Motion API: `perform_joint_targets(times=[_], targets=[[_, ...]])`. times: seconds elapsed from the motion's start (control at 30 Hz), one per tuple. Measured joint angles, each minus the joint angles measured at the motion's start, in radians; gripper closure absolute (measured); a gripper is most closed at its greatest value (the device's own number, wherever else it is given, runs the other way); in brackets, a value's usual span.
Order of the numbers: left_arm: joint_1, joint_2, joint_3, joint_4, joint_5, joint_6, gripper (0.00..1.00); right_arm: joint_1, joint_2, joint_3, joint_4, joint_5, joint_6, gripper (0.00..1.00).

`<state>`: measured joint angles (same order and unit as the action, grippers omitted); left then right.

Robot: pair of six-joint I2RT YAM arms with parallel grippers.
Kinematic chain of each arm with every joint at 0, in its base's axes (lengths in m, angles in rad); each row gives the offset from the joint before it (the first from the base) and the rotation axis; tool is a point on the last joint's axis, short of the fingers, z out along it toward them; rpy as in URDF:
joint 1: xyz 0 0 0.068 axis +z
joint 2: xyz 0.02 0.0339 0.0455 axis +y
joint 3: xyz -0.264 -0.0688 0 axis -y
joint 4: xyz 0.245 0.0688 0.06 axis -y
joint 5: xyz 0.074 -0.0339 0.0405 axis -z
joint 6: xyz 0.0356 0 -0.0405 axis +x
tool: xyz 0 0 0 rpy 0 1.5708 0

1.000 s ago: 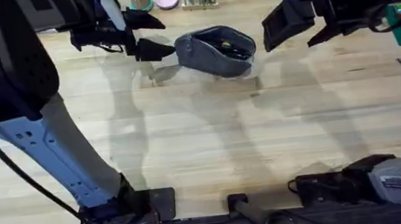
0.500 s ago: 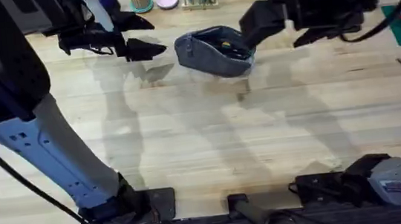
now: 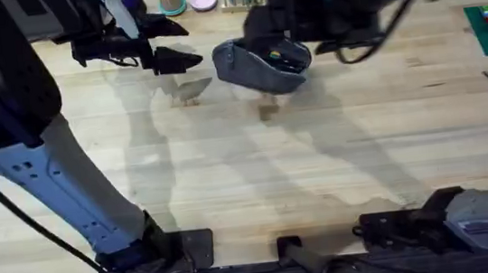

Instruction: Unzip the bag, pick up the pens from the table one at a time and place them inside, then zip the bag closed.

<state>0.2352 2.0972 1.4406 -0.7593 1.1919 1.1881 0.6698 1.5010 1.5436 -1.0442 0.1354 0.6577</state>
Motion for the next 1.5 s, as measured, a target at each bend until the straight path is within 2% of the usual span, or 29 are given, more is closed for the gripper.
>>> perform_joint_targets(times=[0.27, 0.63, 0.9, 1.07, 1.3, 1.5], targets=[[0.0, 0.0, 0.0, 0.0, 0.0, 0.0, 0.008, 0.039, 0.144, 0.0, 0.163, 0.001, 0.017, 0.013], [0.0, 0.0, 0.0, 0.0, 0.0, 0.0, 0.007, 0.048, 0.247, 0.0, 0.306, 0.001, 0.051, 0.007], [0.0, 0.0, 0.0, 0.0, 0.0, 0.0, 0.008, 0.052, 0.254, 0.0, 0.312, 0.009, 0.069, 0.005], [0.0, 0.0, 0.0, 0.0, 0.0, 0.0, 0.008, 0.091, 0.254, 0.017, 0.306, 0.073, 0.062, 0.007], [0.0, 0.0, 0.0, 0.0, 0.0, 0.0, 0.008, 0.108, 0.258, 0.101, 0.255, 0.107, 0.049, 0.007], [0.0, 0.0, 0.0, 0.0, 0.0, 0.0, 0.008, 0.108, 0.322, 0.201, 0.219, 0.117, 0.045, 0.007]])
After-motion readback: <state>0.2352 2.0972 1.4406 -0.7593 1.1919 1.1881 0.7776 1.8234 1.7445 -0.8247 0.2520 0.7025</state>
